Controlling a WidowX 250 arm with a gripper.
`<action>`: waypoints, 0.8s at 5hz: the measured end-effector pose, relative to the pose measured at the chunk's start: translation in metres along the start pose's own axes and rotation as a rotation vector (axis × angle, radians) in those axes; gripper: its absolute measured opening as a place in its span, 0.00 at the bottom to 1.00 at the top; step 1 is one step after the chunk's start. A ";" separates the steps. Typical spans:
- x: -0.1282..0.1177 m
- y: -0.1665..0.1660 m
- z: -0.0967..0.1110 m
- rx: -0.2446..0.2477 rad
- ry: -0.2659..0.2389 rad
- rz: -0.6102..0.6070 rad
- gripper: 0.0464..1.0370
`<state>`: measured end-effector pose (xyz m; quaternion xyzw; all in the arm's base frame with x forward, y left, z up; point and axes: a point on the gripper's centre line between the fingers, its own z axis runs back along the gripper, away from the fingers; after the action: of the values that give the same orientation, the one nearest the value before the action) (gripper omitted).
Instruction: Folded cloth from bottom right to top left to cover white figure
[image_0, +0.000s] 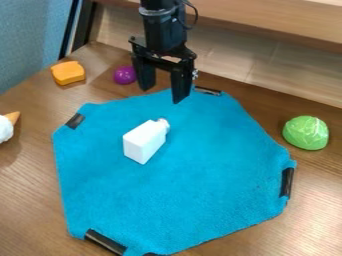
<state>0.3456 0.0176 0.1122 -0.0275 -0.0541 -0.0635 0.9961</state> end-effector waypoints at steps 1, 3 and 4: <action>-0.002 -0.002 -0.013 -0.011 0.032 0.002 0.96; 0.009 -0.069 -0.033 -0.042 0.026 -0.146 0.96; 0.010 -0.103 -0.039 -0.051 0.016 -0.170 0.96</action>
<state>0.3464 -0.0878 0.0798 -0.0475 -0.0466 -0.1492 0.9866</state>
